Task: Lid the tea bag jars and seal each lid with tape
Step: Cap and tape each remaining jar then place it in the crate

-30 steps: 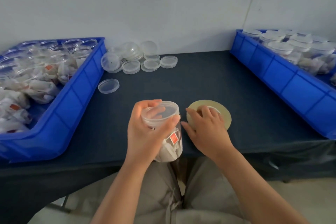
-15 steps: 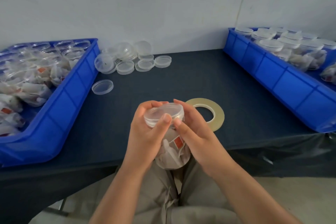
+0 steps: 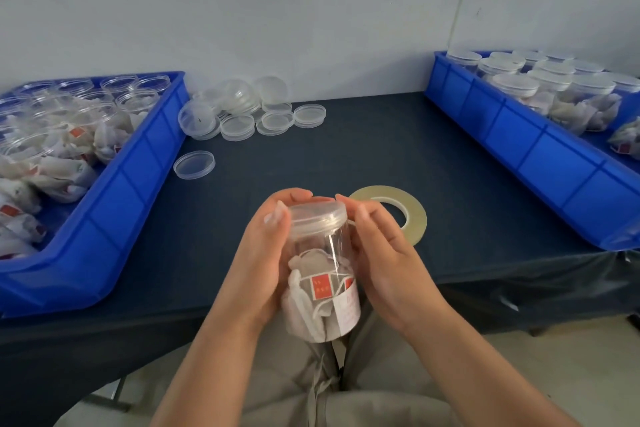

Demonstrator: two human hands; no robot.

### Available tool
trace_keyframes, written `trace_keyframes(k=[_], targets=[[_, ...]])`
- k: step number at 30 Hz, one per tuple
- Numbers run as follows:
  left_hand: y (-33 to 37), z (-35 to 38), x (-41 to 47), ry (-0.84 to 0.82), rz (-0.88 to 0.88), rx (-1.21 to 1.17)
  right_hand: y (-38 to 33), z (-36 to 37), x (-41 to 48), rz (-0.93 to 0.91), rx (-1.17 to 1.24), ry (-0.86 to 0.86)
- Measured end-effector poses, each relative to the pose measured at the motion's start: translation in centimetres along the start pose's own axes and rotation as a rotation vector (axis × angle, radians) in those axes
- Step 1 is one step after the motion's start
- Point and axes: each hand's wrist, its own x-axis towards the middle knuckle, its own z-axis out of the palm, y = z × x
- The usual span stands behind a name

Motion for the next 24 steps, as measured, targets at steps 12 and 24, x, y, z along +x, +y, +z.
trace_keyframes(k=[12,24], targets=[[0.3,0.3,0.2,0.01,-0.039,-0.034,-0.9,-0.3,-0.2,-0.066,-0.167,-0.057],[-1.5,-1.6,1.6,-0.014,0.195,0.264,-7.2,-4.0,0.2,-0.272,-0.827,0.121]])
